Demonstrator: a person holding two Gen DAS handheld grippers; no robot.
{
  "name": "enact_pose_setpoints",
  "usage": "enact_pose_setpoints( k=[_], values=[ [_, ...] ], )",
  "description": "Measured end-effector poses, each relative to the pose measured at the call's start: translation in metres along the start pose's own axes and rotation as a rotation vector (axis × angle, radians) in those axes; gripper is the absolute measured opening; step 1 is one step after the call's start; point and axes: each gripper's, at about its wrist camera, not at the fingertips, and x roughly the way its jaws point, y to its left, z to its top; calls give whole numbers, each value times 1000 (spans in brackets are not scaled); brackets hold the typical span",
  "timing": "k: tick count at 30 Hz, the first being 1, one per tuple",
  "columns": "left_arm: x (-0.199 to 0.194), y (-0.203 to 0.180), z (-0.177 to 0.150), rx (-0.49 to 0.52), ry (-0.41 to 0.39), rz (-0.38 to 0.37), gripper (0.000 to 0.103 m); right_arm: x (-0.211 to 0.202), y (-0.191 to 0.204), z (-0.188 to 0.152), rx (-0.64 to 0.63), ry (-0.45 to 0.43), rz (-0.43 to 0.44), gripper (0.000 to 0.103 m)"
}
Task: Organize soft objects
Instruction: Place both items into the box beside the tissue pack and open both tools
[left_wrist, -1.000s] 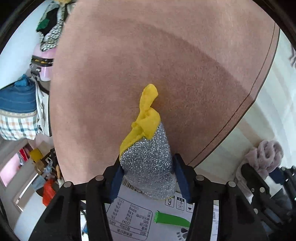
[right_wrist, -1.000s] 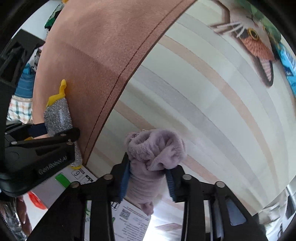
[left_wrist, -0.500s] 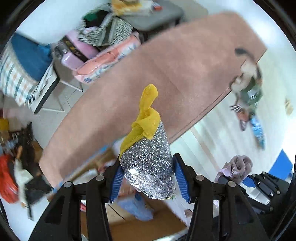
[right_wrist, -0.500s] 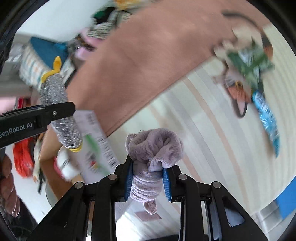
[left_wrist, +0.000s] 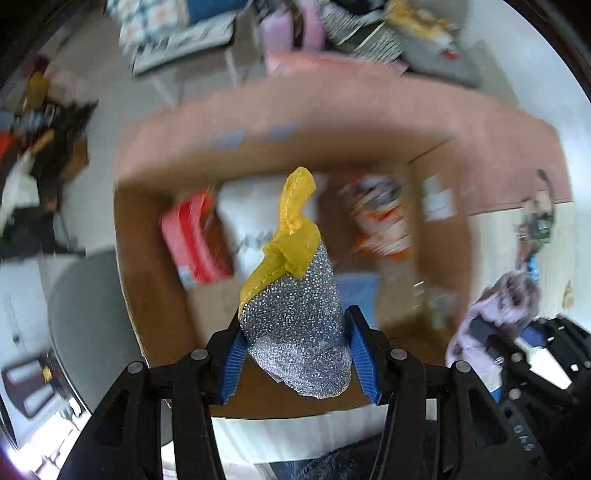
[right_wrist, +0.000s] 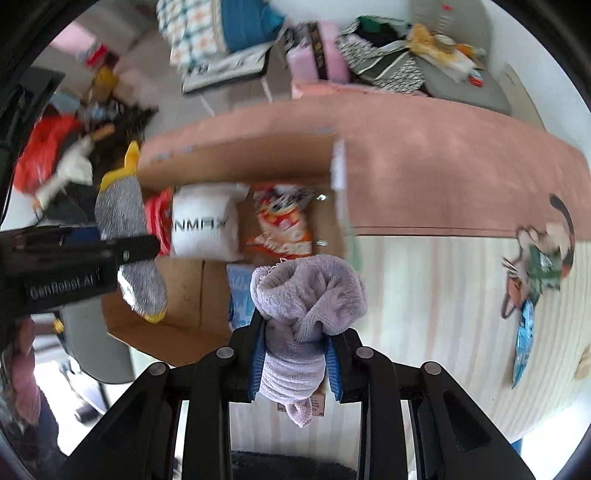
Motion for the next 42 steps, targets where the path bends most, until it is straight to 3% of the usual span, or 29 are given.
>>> enact_pose_setpoints(
  k=[8,17,18,20,21,25,30,34,36,39,40,41,42],
  values=[
    [93,25,-4,-76,169,-80,49,82,36,8,-52,132,-125,30],
    [129,11,-5,-38,246,-109,51,137,35,10,-50,218,-195,32],
    [129,10,-5,-42,250,-107,51,143,35,11,-58,235,-208,35],
    [124,11,-6,-57,251,-117,52,147,34,12,-56,248,-219,52],
    [121,11,-7,-61,250,-120,53,146,32,13,-48,250,-213,66],
    [101,15,-9,-63,211,-112,56,128,27,16,-26,227,-171,77],
    [69,16,-17,-70,144,-123,56,102,24,15,-33,196,-153,79],
    [36,14,-36,-89,56,-108,58,78,21,7,-37,165,-129,86],
    [23,7,-48,-99,17,-112,70,68,24,0,-40,144,-122,93],
    [-2,3,-65,-109,-64,-87,76,46,25,-12,-46,94,-119,97],
    [-11,8,-73,-111,-97,-62,83,38,32,-13,-44,80,-117,103],
    [-15,8,-77,-112,-126,-45,97,30,31,-18,-38,56,-108,103],
    [-20,2,-74,-109,-150,-35,100,21,34,-20,-38,38,-109,103]
  ],
)
